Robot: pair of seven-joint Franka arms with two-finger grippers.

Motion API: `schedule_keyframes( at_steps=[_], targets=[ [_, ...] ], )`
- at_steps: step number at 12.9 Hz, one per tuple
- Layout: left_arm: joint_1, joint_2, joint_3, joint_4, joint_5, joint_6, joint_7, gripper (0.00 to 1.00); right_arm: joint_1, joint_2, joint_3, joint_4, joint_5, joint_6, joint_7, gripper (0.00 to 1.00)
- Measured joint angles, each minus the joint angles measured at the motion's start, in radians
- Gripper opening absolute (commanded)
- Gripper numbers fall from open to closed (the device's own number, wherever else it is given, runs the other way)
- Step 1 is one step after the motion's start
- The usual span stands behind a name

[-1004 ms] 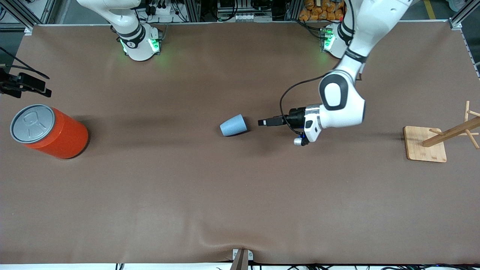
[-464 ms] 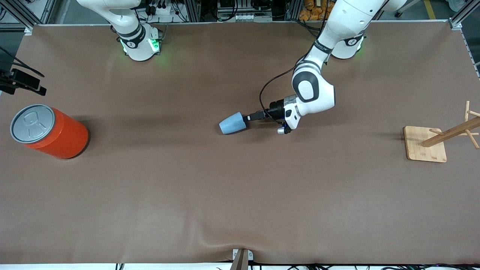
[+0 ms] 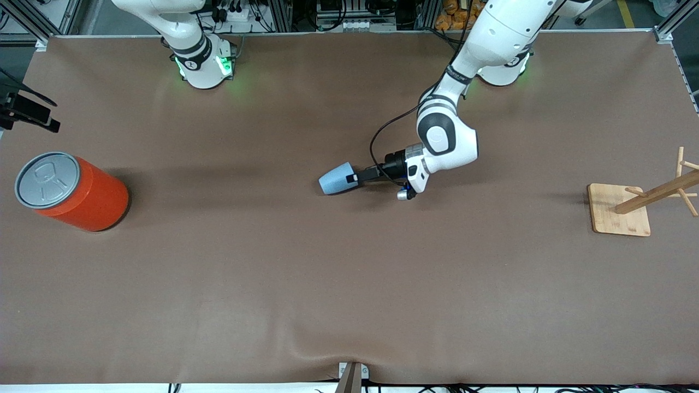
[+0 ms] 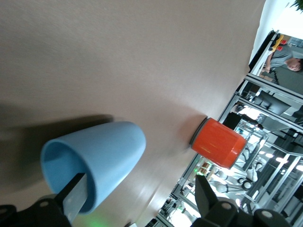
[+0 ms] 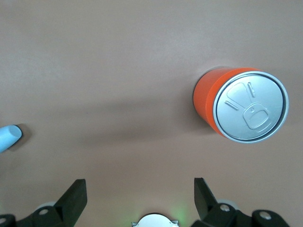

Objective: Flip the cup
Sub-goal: 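Lift the blue cup off the table with the left gripper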

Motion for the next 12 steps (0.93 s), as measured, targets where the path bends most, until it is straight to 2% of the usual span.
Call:
schedule_keyframes(
  at_steps=[5, 7, 8, 9, 12],
  targets=[
    [-0.03, 0.033, 0.0, 0.018, -0.015, 0.001, 0.0, 1.0, 0.003, 0.006, 0.003, 0.0, -0.003, 0.019, 0.001, 1.0],
    [-0.03, 0.035, 0.001, 0.026, -0.015, 0.001, 0.004, 0.23, 0.008, 0.008, 0.008, 0.0, -0.003, 0.02, 0.029, 1.0],
    [-0.03, 0.039, 0.001, 0.035, -0.015, 0.001, 0.019, 0.04, 0.015, 0.008, 0.01, 0.0, -0.002, 0.021, 0.052, 1.0],
    [-0.03, 0.047, 0.002, 0.043, -0.015, 0.001, 0.043, 0.0, 0.021, 0.008, 0.01, 0.0, -0.002, 0.022, 0.068, 1.0],
    [-0.03, 0.074, 0.003, 0.054, -0.015, 0.001, 0.073, 0.0, 0.024, 0.016, 0.008, 0.0, -0.002, 0.026, 0.079, 1.0]
  ],
)
